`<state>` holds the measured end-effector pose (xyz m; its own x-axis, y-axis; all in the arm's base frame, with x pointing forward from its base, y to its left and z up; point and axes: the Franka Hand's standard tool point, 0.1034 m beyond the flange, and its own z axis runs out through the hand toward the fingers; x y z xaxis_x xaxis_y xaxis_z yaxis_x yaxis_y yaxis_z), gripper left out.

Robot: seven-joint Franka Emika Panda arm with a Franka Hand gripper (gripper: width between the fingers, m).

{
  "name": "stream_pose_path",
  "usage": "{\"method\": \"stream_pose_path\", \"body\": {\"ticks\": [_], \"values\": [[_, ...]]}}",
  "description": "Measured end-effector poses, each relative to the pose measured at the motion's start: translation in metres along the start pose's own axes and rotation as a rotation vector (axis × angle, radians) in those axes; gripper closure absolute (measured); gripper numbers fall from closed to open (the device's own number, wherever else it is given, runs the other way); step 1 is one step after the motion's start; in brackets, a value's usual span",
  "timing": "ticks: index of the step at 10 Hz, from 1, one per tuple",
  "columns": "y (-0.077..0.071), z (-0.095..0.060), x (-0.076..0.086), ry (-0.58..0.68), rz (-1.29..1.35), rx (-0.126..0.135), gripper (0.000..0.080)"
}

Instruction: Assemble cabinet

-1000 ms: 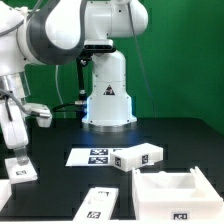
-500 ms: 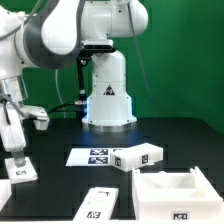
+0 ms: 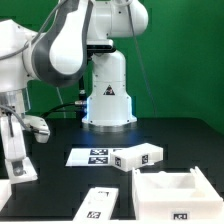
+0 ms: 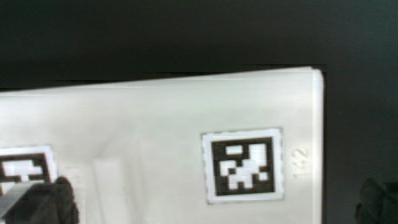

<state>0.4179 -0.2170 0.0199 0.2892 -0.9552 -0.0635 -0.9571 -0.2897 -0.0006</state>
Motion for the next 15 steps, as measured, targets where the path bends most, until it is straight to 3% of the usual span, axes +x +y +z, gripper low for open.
{"method": "stream_pose_path", "body": {"ticks": [1, 4, 5, 6, 7, 8, 9, 11, 12, 13, 14, 15], "values": [[0.0, 0.0, 0.0, 0.0, 0.0, -0.001, 0.0003], [0.001, 0.001, 0.0, 0.0, 0.0, -0.003, 0.0425], [0.001, 0.001, 0.0, 0.0, 0.001, -0.004, 0.0425], [0.001, 0.002, 0.0, 0.0, 0.001, -0.004, 0.0626], [0.001, 0.002, 0.0, 0.0, 0.001, -0.004, 0.0737], [0.0, 0.0, -0.005, -0.004, 0.018, -0.001, 0.0737], [-0.004, -0.002, -0.021, -0.017, 0.036, 0.002, 0.0738], [-0.022, -0.012, -0.079, -0.057, 0.113, 0.014, 0.0738], [-0.048, -0.027, -0.109, -0.085, 0.157, 0.024, 0.0738], [-0.063, -0.037, -0.122, -0.113, 0.159, 0.026, 0.0738], [-0.061, -0.037, -0.109, -0.106, 0.179, 0.023, 0.0738], [-0.058, -0.034, -0.108, -0.102, 0.181, 0.017, 0.0738]]}}
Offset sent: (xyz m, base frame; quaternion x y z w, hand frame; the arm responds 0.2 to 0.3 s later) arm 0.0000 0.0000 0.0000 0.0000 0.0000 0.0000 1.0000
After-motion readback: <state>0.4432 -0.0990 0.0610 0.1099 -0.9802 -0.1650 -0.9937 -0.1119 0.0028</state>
